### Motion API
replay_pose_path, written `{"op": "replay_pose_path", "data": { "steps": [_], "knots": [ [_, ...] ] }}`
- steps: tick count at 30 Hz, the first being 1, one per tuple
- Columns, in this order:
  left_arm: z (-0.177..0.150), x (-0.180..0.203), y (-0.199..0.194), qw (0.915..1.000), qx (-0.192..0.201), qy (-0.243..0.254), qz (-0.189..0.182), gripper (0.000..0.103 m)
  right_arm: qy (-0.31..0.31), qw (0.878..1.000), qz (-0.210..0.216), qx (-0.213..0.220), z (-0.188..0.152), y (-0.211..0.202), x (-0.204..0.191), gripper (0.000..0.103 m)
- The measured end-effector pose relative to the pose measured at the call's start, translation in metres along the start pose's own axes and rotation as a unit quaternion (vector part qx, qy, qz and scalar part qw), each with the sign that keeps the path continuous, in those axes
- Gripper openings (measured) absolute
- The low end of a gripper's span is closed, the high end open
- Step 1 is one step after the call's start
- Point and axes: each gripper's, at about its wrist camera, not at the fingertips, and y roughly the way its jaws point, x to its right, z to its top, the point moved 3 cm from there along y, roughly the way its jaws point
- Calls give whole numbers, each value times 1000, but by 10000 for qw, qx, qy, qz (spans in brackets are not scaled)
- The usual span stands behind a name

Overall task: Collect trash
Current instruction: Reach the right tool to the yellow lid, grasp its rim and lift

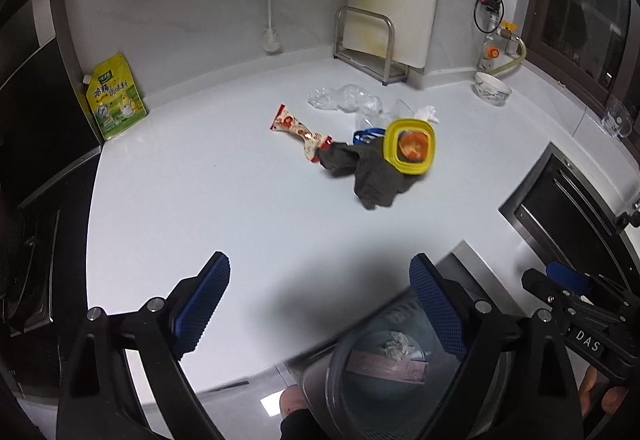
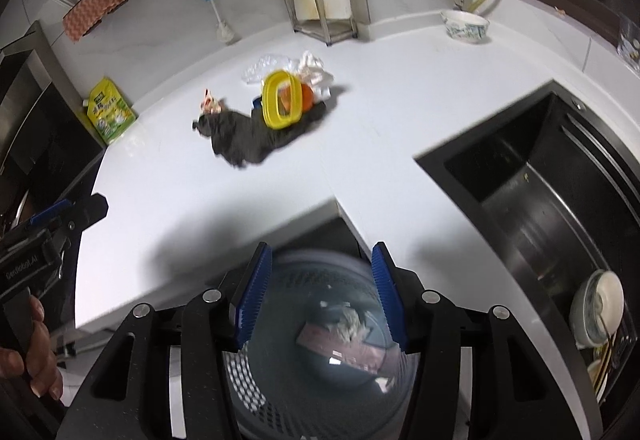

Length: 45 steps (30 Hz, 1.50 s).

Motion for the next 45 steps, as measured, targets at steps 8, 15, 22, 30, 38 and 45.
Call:
{"op": "replay_pose_path", "data": {
  "steps": [8, 15, 22, 30, 38, 45],
  "knots": [
    [32, -17, 37, 9999, 33, 121, -52, 90, 100, 9998, -111, 162, 49, 46, -17, 50],
    [46, -28, 72, 9996, -67, 221, -180, 90, 280, 9992, -237, 171, 77, 84, -24, 50],
    [57, -30, 101, 9984, -130, 391, -381, 90, 403, 9984, -357, 150, 96, 115, -32, 50],
    [63, -31, 118, 9968, -173, 604, -499, 90, 673, 9962, -526, 146, 106, 140, -27, 50],
    [66, -37, 126, 9961, -225, 638, -570, 90, 785, 9954, -535, 97, 109, 155, -28, 45],
    [67, -37, 127, 9960, -228, 633, -595, 90, 732, 9958, -547, 54, 108, 158, -31, 20]
  ]
}}
